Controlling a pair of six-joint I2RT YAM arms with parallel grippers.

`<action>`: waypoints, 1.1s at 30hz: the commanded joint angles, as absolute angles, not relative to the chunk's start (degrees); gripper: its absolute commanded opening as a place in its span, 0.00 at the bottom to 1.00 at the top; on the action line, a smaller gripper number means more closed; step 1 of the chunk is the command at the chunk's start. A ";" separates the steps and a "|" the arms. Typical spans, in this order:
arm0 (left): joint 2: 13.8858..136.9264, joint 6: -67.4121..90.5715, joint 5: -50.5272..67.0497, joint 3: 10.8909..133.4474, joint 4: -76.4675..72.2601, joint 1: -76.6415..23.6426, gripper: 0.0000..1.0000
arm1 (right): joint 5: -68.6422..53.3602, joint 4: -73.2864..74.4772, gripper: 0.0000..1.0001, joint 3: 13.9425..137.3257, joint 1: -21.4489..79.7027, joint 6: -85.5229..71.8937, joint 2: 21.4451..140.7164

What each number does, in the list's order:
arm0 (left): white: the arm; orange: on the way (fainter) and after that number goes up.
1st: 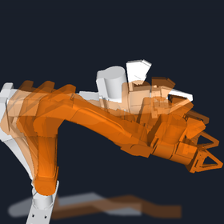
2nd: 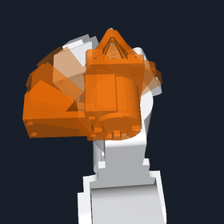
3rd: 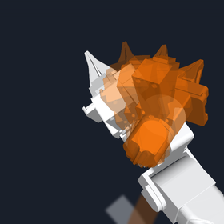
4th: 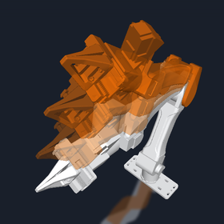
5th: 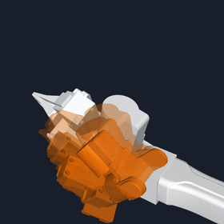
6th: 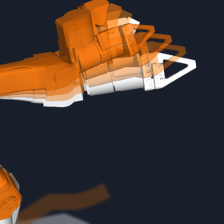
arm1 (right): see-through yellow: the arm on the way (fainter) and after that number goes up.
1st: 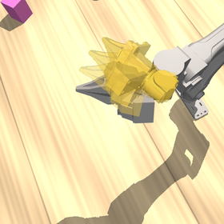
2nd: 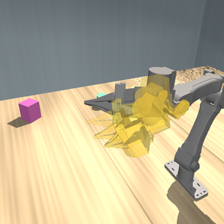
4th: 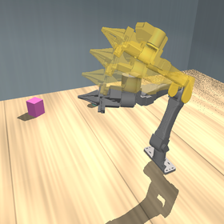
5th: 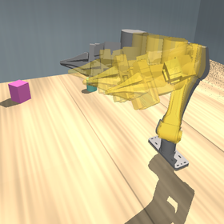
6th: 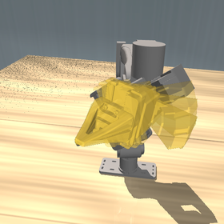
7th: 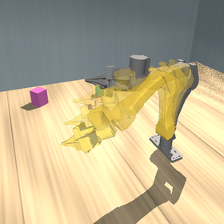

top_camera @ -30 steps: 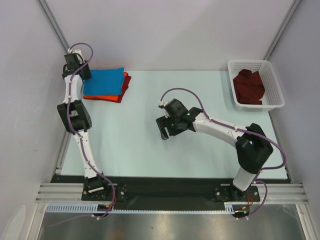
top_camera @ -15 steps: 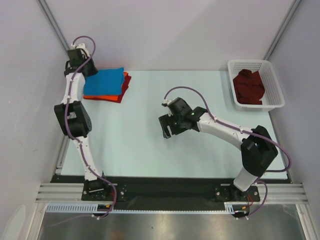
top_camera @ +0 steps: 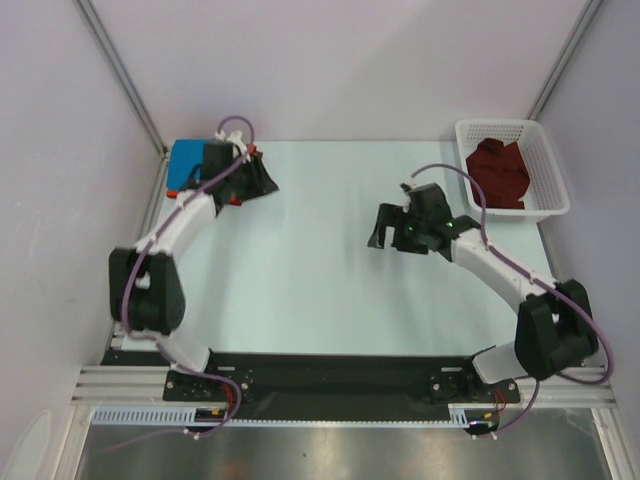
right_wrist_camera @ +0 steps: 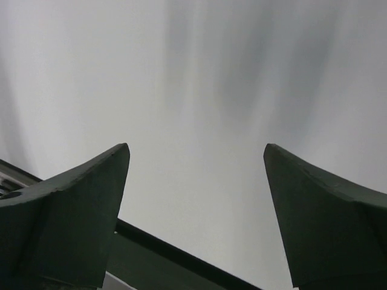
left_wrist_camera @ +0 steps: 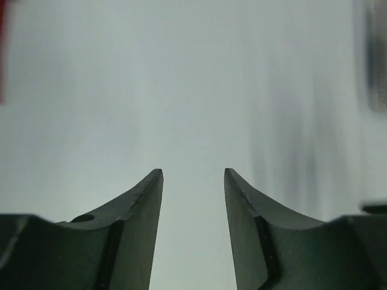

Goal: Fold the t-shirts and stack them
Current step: Neatly place the folded tshirt to the corner

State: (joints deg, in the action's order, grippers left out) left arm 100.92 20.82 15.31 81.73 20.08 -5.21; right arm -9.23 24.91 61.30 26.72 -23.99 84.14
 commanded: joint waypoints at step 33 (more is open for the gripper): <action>-6.49 73.91 23.38 -9.75 -5.03 -21.18 1.00 | -25.14 13.98 1.00 -4.75 11.69 -56.43 5.17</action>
State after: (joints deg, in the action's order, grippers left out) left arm 0.36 68.88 18.63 2.46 -1.13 -20.84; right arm -29.61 3.68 1.56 11.22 -56.51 3.90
